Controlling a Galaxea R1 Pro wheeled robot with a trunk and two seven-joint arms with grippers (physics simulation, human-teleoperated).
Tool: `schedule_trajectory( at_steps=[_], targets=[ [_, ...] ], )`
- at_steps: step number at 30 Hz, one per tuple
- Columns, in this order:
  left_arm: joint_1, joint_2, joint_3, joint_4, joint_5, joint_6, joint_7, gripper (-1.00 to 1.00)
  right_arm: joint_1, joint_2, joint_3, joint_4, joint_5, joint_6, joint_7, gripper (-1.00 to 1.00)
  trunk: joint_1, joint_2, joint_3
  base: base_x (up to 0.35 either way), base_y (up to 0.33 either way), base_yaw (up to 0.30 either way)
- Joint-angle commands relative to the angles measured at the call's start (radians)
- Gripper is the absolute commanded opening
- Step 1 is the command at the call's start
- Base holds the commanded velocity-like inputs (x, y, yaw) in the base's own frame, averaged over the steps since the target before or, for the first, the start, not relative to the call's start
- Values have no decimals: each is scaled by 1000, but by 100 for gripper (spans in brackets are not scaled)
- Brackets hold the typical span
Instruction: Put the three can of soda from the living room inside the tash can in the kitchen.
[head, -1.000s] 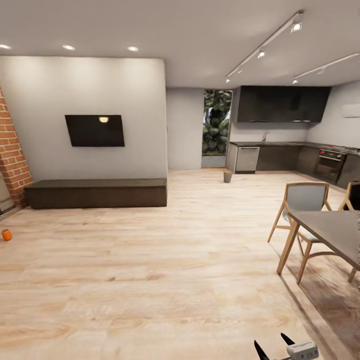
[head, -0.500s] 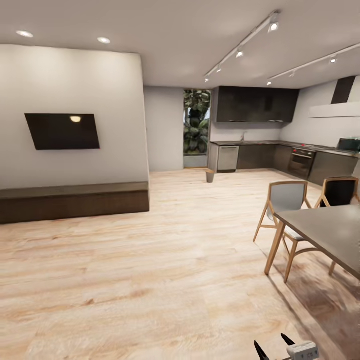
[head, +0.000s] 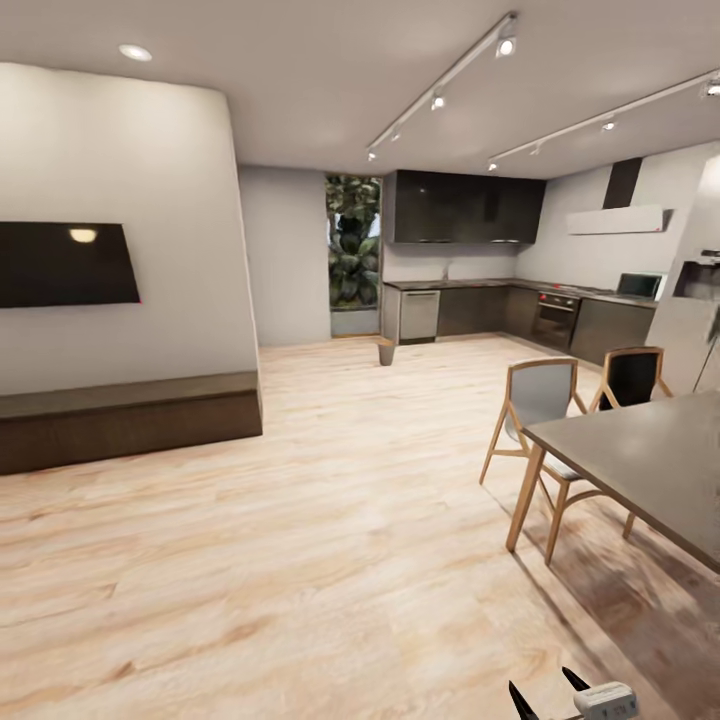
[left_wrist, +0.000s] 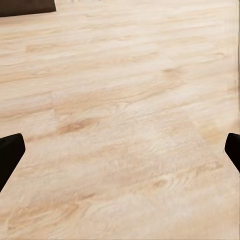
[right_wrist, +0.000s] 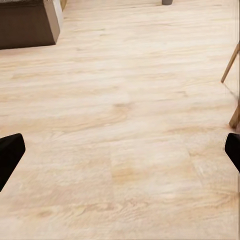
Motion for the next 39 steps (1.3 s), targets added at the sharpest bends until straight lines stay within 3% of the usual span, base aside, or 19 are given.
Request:
schedule_trajectory(
  at_steps=[1,15,39],
  targets=[
    [0,0,0,0,0,0,0,100,0,0,0,0,0,0,0,100,0,0,0,322,111,-248],
    [0,0,0,0,-1,0,0,100,0,6,1,2,1,-1,2,100,0,0,-6,322,111,-98],
    [0,0,0,0,0,-1,0,100,0,11,2,2,2,-2,2,100,0,0,-40,322,110,41]
  ],
)
